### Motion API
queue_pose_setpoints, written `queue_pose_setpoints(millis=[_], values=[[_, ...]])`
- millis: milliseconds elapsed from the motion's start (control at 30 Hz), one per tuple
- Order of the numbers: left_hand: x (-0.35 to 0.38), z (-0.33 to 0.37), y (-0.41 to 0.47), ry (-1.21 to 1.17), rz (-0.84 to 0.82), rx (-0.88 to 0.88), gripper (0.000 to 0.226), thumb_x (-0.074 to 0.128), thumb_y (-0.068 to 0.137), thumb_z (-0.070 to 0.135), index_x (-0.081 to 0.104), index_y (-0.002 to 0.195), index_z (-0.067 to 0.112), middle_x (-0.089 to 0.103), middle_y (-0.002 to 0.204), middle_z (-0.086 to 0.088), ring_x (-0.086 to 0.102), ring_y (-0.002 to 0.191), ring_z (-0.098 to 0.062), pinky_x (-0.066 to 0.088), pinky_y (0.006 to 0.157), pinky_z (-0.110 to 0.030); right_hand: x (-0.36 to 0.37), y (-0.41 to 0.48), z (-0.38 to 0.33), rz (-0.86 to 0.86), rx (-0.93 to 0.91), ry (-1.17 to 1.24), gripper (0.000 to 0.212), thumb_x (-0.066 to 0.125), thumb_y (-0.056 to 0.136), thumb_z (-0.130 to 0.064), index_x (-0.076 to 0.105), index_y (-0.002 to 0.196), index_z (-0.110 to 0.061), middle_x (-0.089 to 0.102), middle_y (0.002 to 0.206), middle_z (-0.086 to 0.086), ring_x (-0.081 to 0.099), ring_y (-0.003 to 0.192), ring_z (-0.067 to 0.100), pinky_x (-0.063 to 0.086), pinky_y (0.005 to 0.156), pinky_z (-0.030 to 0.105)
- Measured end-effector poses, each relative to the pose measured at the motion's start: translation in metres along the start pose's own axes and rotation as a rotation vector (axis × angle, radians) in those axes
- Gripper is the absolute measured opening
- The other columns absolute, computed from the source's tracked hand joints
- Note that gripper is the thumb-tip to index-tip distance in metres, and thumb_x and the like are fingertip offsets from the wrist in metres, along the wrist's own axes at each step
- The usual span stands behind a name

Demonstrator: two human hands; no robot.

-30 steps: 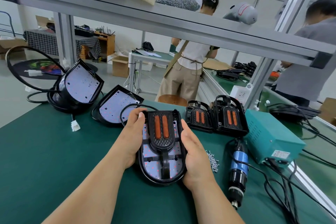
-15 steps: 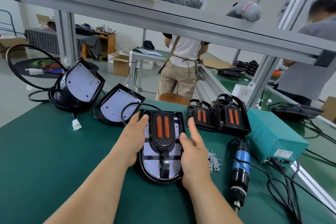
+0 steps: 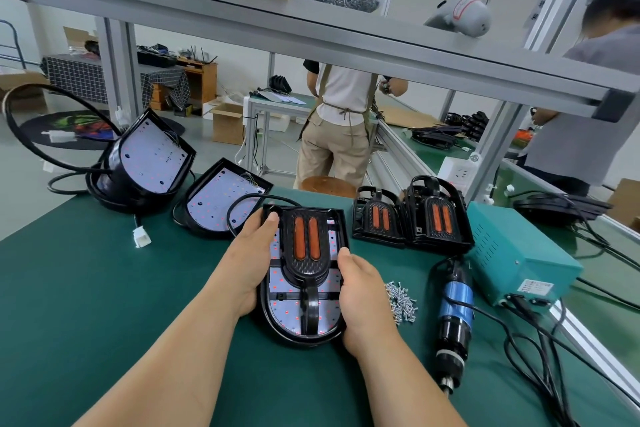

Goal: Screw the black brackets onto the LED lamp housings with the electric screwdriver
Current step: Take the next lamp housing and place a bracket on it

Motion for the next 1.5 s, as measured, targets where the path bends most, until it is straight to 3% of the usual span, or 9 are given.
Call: queue_pose_setpoints(millis=[167,367,800,933,1033,1133,1267,1400,1500], values=[[0.008,-0.002,-0.005,-0.088,0.016,-0.113,0.052,0.065,0.094,0.037,0.041,0.138,0.020,0.070,0.118,-0.006,0.073,0.097,-0.025,0.057,0.088,-0.047,0.000,0.002,0.001,0.072,0.009,0.158,0.039,0.045,0.105,-0.024,0.070,0.091,0.003,0.070,0.099,0.029,0.060,0.079,0.027,0.052,0.090,0.056],[0.018,-0.009,-0.014,-0.027,-0.166,-0.272,0.028,0.063,0.095,0.018,0.068,0.119,0.006,0.075,0.109,-0.015,0.071,0.104,-0.033,0.050,0.102,-0.052,-0.002,0.007,0.003,0.124,0.014,0.201,0.037,0.045,0.105,-0.023,0.072,0.090,-0.002,0.076,0.091,0.014,0.068,0.082,0.029,0.056,0.084,0.045],[0.014,-0.007,-0.012,0.095,-0.203,-0.197,0.022,0.067,0.091,0.012,0.068,0.113,0.009,0.075,0.107,-0.014,0.070,0.106,-0.034,0.047,0.104,-0.054,-0.001,0.007,0.004,0.077,0.020,0.278,0.030,0.049,0.104,-0.026,0.069,0.103,-0.003,0.077,0.097,0.012,0.071,0.097,0.036,0.056,0.091,0.050],[0.010,-0.004,-0.015,0.218,-0.262,-0.150,0.031,0.070,0.089,0.027,0.068,0.117,0.014,0.077,0.106,-0.007,0.073,0.101,-0.025,0.049,0.102,-0.048,-0.002,0.007,0.005,0.018,0.015,0.261,0.030,0.071,0.091,-0.030,0.067,0.108,-0.006,0.076,0.101,0.012,0.073,0.095,0.033,0.056,0.090,0.052],[0.006,0.000,-0.018,0.316,-0.303,-0.169,0.063,0.062,0.075,0.068,0.071,0.116,0.021,0.077,0.107,0.000,0.073,0.101,-0.019,0.052,0.098,-0.042,-0.002,0.006,0.006,0.022,-0.016,0.244,0.028,0.077,0.086,-0.022,0.067,0.107,-0.006,0.076,0.101,0.014,0.072,0.093,0.035,0.057,0.090,0.052],[-0.008,0.006,-0.014,0.334,-0.169,-0.254,0.087,0.040,0.067,0.089,0.073,0.107,0.019,0.078,0.097,-0.002,0.075,0.090,-0.020,0.058,0.076,-0.034,-0.004,0.006,0.006,0.050,-0.003,0.280,0.028,0.077,0.085,-0.023,0.068,0.103,-0.003,0.074,0.101,0.020,0.067,0.099,0.046,0.055,0.090,0.057],[-0.039,0.010,-0.004,0.401,0.132,-0.173,0.053,0.046,0.096,0.060,0.067,0.104,0.012,0.074,0.095,-0.006,0.072,0.087,-0.020,0.056,0.070,-0.033,-0.006,0.007,0.006,0.051,0.027,0.310,0.030,0.076,0.086,-0.024,0.068,0.103,-0.001,0.071,0.105,0.026,0.062,0.102,0.054,0.051,0.090,0.066],[-0.068,0.006,0.006,0.645,0.328,0.003,0.013,0.061,0.095,0.035,0.067,0.096,0.023,0.068,0.097,0.002,0.063,0.088,-0.019,0.051,0.075,-0.032,-0.005,0.005,0.007,0.016,-0.002,0.257,0.029,0.077,0.085,-0.023,0.068,0.104,-0.003,0.073,0.102,0.022,0.068,0.082,0.033,0.057,0.084,0.052],[-0.065,0.002,0.008,0.670,0.388,0.086,0.014,0.056,0.097,0.027,0.067,0.097,0.020,0.068,0.094,0.002,0.062,0.084,-0.017,0.051,0.071,-0.031,-0.002,0.002,0.009,0.017,-0.048,0.202,0.025,0.078,0.084,-0.023,0.068,0.101,-0.008,0.076,0.095,0.010,0.070,0.078,0.022,0.057,0.080,0.041]])
Point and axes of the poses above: each hand's wrist, its own y-axis towards the middle knuckle, its own x-axis out of the palm, z = x × y, the point moved 2 cm from there along y, towards the middle knuckle
